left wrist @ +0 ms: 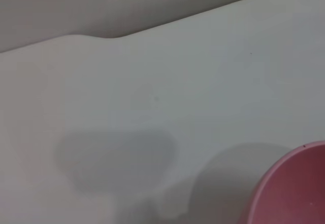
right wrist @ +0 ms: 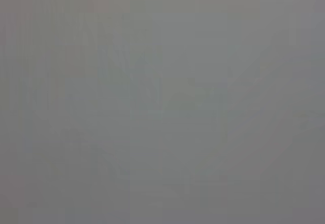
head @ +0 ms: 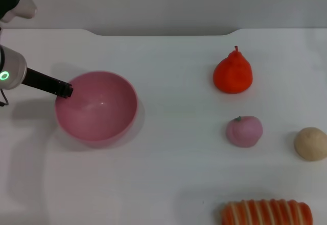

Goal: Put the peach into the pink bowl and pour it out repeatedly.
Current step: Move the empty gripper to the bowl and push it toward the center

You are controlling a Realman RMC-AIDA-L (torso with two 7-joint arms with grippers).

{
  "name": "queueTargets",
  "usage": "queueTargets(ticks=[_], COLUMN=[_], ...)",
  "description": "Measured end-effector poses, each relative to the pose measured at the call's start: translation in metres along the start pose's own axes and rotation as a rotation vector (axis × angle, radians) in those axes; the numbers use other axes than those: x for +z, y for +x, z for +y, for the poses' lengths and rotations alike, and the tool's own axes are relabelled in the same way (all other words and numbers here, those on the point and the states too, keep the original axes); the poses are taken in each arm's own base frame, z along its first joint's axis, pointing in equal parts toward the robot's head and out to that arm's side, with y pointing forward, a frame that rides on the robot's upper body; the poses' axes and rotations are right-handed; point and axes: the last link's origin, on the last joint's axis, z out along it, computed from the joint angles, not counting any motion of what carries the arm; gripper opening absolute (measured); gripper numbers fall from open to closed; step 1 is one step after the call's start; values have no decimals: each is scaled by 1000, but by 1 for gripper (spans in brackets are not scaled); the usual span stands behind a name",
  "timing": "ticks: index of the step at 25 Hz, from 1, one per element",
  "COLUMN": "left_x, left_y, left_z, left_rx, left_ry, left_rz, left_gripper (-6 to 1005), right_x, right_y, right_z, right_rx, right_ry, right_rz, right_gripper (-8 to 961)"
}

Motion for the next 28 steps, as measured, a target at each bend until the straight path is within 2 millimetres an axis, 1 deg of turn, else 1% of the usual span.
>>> queueTargets(ticks=[3, 6, 9, 10, 13, 16, 19, 21, 23, 25, 28], left_x=[0, 1, 1, 1, 0, 0, -2, -3, -4, -5, -6], left_y=[-1, -2, -1, -1, 2, 3, 7, 9, 12, 15, 19], left_z=[-1, -1, -1, -1, 0, 1, 2, 3, 4, 6, 9], left_rx=[-4, -4, -2, 0, 4, 10, 17, 24, 29, 32, 34], left_ry=[0, -1, -12, -13, -18, -19, -21, -21, -21, -27, -41], left_rz=[5, 9, 31, 36, 45, 50, 62, 69, 78, 86, 97], left_gripper=[45, 45, 45, 45, 45, 45, 45, 45, 45, 45, 45], right_x=[13, 21, 22, 20, 15, 6, -6, -15, -21, -24, -29], right_y=[-2, -2, -3, -2, -13, -25, -34, -33, -30, -25, -11], right_z=[2, 8, 15, 19, 31, 40, 51, 58, 64, 65, 64], right_rx=[-25, -107, -214, -246, -326, -329, -325, -328, -341, -368, -434], right_ry=[-49, -112, -184, -213, -339, -507, -673, -772, -823, -828, -794], right_rz=[149, 314, 483, 532, 661, 796, 938, 1039, 1106, 1154, 1224], right_gripper=[584, 584, 583, 583, 583, 582, 582, 581, 581, 581, 580])
